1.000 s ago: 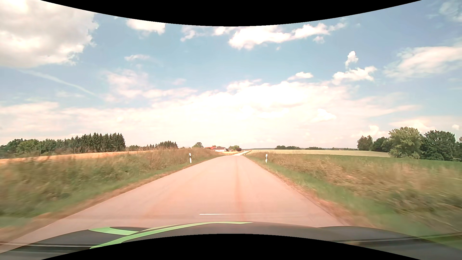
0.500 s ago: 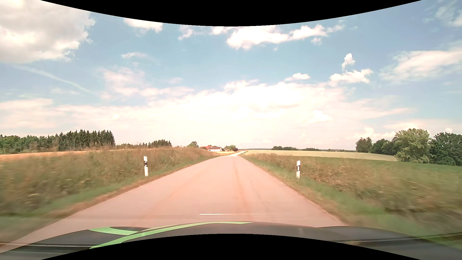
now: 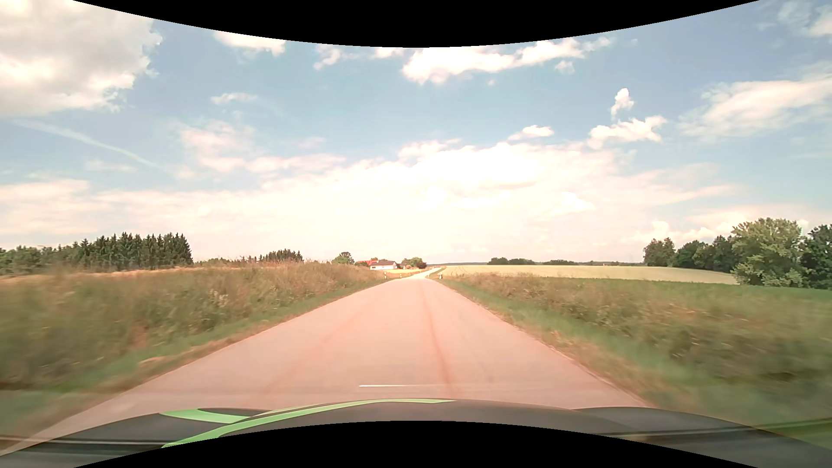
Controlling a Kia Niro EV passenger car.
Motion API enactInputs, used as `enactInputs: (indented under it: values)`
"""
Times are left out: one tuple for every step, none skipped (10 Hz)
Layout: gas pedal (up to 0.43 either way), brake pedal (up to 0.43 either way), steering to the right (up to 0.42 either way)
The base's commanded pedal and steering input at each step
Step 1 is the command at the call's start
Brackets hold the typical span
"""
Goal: Follow the waypoints while adhering to traffic rules and regulations
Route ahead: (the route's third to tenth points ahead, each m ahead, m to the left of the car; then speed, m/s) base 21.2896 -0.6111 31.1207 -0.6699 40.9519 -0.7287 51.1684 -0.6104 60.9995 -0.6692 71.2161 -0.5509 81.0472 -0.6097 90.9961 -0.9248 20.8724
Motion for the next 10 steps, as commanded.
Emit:
enactInputs:
  values:
    - [0.157,0.000,0.003]
    - [0.157,0.000,0.003]
    - [0.150,0.000,0.002]
    - [0.110,0.000,0.002]
    - [0.047,0.000,0.001]
    - [0.000,0.000,0.000]
    - [0.000,0.000,0.000]
    - [0.000,0.000,0.000]
    - [0.000,0.000,-0.001]
    - [0.000,0.000,-0.001]
